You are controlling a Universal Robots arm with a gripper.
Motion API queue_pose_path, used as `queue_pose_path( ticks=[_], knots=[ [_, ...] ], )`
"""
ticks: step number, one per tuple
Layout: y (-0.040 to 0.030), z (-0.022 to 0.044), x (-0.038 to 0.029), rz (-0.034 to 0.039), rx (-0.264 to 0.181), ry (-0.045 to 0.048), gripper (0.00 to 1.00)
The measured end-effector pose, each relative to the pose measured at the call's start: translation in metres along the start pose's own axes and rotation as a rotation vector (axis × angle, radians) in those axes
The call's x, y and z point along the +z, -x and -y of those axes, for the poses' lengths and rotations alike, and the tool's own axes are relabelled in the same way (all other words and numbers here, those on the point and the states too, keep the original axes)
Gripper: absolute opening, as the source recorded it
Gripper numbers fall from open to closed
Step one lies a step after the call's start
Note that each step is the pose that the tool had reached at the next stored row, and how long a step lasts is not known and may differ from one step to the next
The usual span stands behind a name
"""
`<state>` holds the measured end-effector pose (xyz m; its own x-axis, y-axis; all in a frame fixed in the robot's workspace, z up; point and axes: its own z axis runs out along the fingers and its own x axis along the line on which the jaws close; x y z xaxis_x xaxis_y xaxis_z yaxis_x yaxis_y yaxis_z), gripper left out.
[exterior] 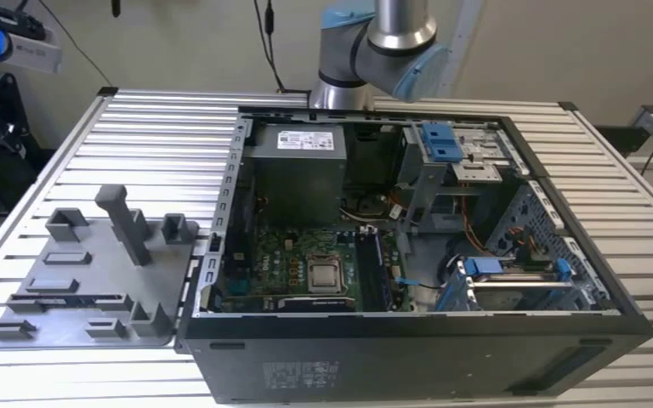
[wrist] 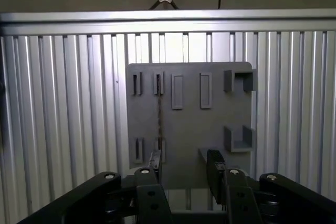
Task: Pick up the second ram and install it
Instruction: 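Pick up the second ram and move it above second insertion slot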
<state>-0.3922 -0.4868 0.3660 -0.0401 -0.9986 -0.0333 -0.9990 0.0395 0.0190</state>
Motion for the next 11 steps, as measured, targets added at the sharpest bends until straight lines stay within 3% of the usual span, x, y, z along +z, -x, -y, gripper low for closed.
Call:
queue_pose_path(
  ticks=[11],
  knots=[
    [-0.0003, 0.0002, 0.0104, 0.0000, 0.000, 0.0000, 0.48]
  ],
)
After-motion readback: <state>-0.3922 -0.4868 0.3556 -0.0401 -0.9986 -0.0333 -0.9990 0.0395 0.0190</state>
